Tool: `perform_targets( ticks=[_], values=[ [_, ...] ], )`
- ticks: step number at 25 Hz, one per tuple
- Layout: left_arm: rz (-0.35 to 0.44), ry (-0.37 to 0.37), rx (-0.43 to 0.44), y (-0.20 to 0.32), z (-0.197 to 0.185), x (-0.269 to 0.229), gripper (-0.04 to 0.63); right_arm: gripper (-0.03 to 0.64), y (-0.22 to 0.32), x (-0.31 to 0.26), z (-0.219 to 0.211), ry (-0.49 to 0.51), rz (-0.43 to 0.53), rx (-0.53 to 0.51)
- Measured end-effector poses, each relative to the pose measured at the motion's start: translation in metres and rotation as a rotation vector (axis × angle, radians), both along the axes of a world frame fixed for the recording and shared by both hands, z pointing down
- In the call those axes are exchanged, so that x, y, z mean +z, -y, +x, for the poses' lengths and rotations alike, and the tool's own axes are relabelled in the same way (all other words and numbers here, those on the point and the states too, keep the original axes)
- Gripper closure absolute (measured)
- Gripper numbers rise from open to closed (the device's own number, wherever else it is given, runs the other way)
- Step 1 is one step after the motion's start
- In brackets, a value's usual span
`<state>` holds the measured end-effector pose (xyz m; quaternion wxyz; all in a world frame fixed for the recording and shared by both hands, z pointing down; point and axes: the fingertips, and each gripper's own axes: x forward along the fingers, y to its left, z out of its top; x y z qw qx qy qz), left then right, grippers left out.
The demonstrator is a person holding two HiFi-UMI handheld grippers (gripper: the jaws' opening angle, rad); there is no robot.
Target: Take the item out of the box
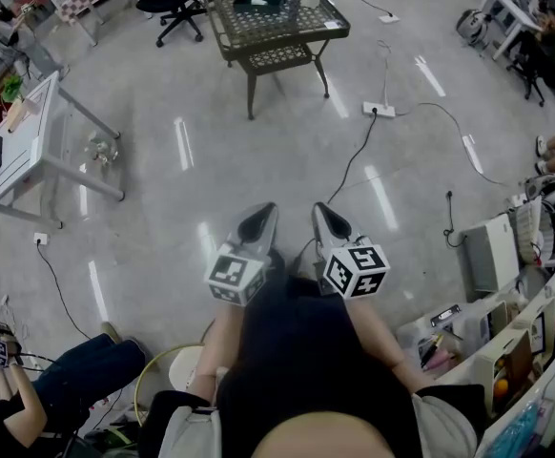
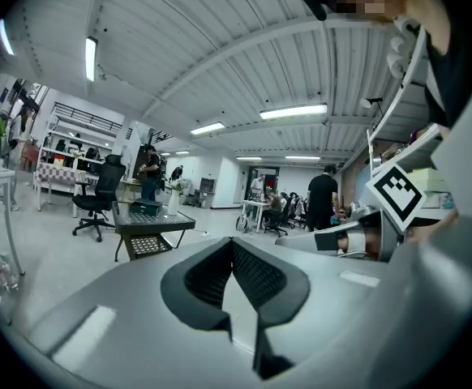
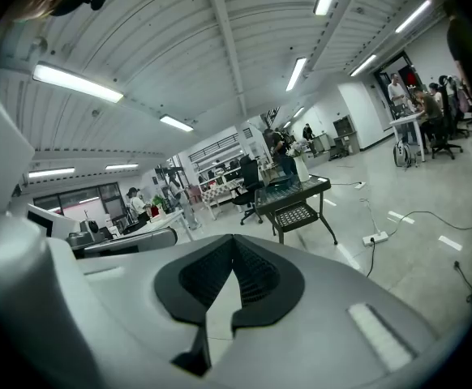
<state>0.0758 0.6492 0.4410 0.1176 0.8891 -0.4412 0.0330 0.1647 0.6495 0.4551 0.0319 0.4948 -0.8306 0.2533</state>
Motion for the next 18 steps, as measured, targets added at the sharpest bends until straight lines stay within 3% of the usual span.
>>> perform_targets(
  ticks=[18],
  values=[
    [-0.001,-0.009,-0.009,0.055,-0.022,-0.005,0.589,0.617,0.055,-0.008,-0.019,0.011,0.01,0.016]
  ],
)
